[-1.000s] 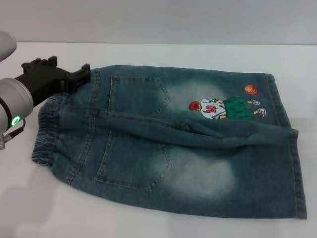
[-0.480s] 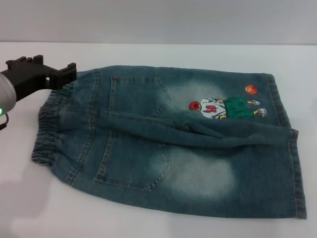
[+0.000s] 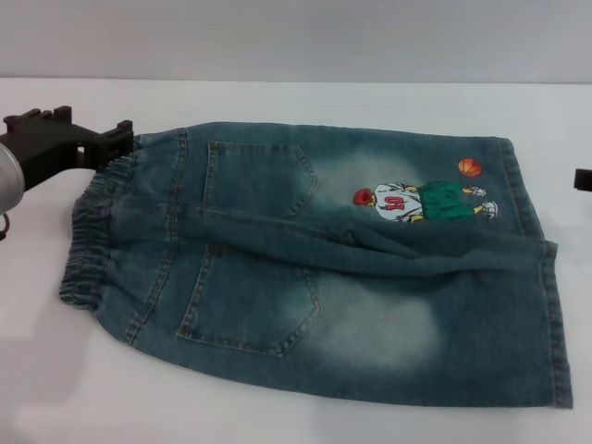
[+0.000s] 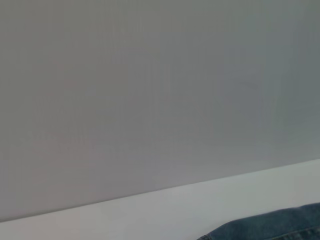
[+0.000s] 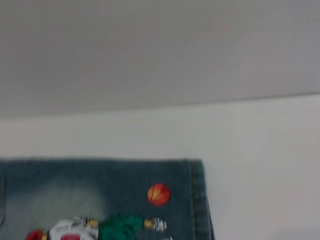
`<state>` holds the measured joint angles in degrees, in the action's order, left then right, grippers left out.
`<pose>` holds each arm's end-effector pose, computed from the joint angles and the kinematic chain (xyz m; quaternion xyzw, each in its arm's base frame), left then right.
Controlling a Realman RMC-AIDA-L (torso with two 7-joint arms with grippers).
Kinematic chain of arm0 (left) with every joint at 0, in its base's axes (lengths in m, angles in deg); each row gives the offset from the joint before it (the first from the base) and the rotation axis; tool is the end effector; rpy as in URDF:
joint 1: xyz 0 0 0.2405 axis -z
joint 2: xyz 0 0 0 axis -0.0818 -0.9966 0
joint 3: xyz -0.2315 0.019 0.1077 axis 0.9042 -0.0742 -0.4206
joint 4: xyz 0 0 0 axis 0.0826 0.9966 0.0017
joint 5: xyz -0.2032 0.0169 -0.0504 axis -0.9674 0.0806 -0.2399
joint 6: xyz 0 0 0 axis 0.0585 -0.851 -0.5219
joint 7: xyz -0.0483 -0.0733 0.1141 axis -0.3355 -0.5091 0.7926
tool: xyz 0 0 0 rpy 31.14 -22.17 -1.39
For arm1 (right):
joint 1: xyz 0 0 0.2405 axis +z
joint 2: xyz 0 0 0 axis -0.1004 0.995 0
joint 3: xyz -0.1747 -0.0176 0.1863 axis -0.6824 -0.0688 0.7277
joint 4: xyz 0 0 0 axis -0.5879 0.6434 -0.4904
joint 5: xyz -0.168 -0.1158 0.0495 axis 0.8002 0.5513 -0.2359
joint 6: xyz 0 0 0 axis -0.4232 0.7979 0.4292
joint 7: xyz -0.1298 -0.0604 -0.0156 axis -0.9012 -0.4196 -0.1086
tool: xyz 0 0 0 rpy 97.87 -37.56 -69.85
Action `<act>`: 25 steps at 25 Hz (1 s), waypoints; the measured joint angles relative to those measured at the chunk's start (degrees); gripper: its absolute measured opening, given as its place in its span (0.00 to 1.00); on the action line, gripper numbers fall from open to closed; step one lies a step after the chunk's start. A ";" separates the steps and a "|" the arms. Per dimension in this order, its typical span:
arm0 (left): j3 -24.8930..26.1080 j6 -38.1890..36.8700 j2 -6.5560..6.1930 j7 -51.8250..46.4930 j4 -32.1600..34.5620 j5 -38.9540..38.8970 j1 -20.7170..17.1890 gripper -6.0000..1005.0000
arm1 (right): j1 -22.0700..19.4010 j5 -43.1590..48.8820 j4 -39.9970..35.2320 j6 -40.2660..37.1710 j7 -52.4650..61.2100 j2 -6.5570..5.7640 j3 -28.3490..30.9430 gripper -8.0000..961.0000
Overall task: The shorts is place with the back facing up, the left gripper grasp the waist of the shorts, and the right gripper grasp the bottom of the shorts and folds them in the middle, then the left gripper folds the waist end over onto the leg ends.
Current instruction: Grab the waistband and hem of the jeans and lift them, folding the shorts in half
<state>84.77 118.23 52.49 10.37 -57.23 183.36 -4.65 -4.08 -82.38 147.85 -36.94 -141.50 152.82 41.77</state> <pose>-0.2257 0.3308 0.0450 -0.7931 -0.3402 -0.0943 0.4964 0.2319 0.3085 0.0835 -0.7206 0.5197 0.0529 0.4558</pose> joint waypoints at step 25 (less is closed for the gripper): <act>7.02 21.01 0.17 0.98 -4.93 0.26 1.44 0.75 | -1.38 -4.44 8.99 -23.74 2.44 1.71 3.12 0.72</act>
<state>91.80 139.24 52.66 11.34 -62.16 183.62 -3.21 -5.46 -86.81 156.84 -60.68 -139.06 154.53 44.90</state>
